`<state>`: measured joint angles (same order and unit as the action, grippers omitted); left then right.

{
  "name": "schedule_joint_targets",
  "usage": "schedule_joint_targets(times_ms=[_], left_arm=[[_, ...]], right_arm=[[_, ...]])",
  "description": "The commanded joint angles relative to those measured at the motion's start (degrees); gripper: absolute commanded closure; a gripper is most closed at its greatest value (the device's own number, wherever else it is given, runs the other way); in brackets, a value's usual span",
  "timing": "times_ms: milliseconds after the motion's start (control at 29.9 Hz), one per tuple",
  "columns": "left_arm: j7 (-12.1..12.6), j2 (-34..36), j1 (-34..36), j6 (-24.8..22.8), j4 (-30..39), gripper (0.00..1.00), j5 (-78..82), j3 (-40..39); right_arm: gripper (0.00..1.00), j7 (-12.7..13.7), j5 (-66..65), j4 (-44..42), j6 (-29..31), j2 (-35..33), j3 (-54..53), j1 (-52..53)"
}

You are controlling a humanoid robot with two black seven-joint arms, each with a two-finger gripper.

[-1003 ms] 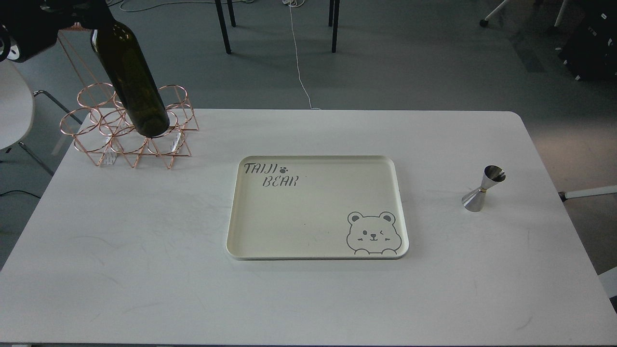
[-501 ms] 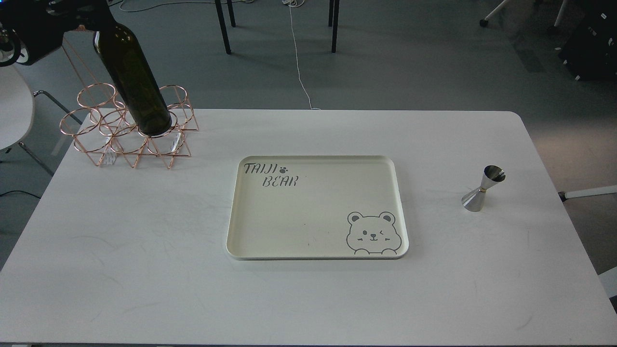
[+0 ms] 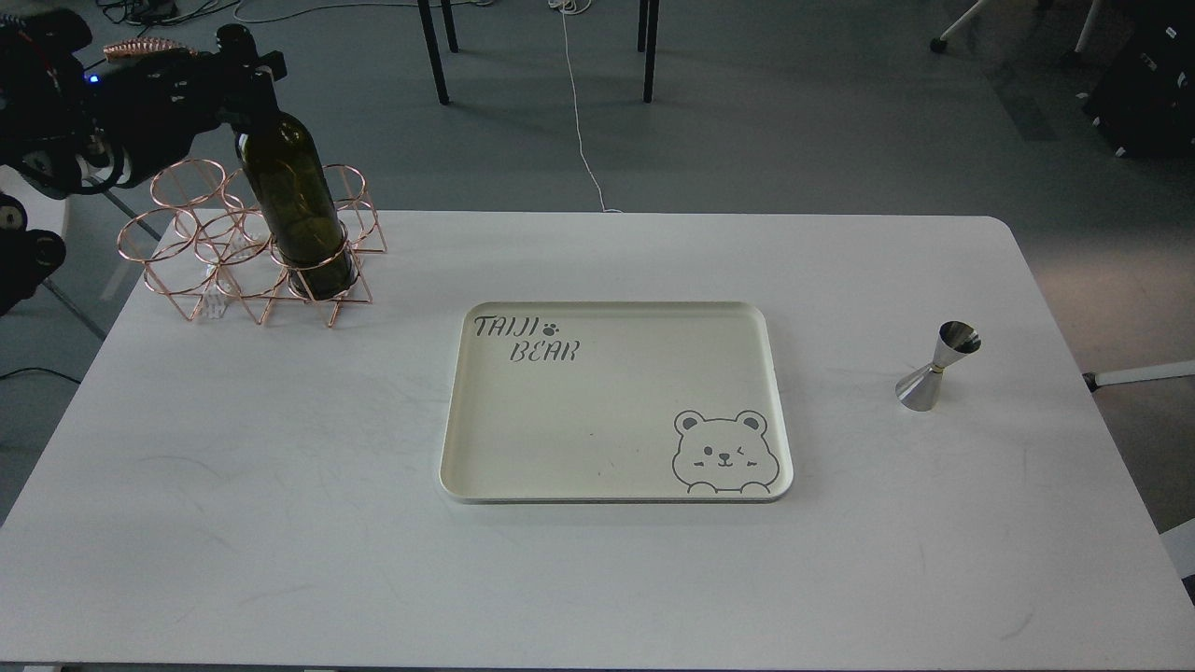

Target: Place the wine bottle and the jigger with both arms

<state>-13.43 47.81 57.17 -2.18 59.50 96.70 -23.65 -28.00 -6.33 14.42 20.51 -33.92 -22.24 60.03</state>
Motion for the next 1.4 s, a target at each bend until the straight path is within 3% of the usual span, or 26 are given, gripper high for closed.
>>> schedule_joint_targets(times_ms=[0, 33, 67, 134, 334, 501, 969, 1070, 1270, 1370], left_arm=[[0.1, -0.9, -0.2, 0.3, -0.5, 0.59, -1.0, 1.0], [0.2, -0.9, -0.2, 0.3, -0.8, 0.48, -1.7, 1.1], [0.2, -1.0, -0.3, 0.3, -1.0, 0.43, -2.3, 1.1], [0.1, -0.9, -0.3, 0.2, -1.1, 0.41, -2.9, 1.1], [-0.2, -0.7, -0.3, 0.2, -1.1, 0.19, -3.8, 0.9], [-0.2, 0.3, 0.5, 0.3, -1.1, 0.03, -15.1, -0.3], [-0.5, 7.8, 0.8, -1.1, -4.1, 0.02, -76.7, -2.1], [-0.8, 7.9, 0.3, -4.7, -6.2, 0.02, -89.3, -2.1], [-7.6, 5.3, -4.3, -15.3, -13.6, 0.02, -107.2, -2.0], [-8.3, 3.4, -6.7, -20.0, -17.7, 0.02, -112.5, -2.1]], right_arm=[[0.04, 0.0, 0.0, 0.0, 0.0, 0.0, 0.0, 0.2], [0.04, 0.0, 0.0, 0.0, 0.0, 0.0, 0.0, 0.2], [0.04, 0.0, 0.0, 0.0, 0.1, 0.0, 0.0, 0.2], [0.04, 0.0, 0.0, 0.0, 0.1, 0.0, 0.0, 0.2], [0.04, 0.0, 0.0, 0.1, 0.1, -0.2, 0.0, 0.1], [0.04, 0.0, 0.0, 0.1, 0.1, -0.4, -0.1, 0.0], [0.01, 0.0, 0.1, -0.9, -0.8, -1.3, -0.5, -2.5], [0.01, 0.0, 0.5, -0.9, -0.2, -1.4, -1.3, -3.6], [0.01, 0.0, 4.3, -0.7, -0.1, -0.6, -2.4, -7.1], [0.01, 0.0, 6.8, -0.8, -0.1, -0.5, -3.4, -7.3]])
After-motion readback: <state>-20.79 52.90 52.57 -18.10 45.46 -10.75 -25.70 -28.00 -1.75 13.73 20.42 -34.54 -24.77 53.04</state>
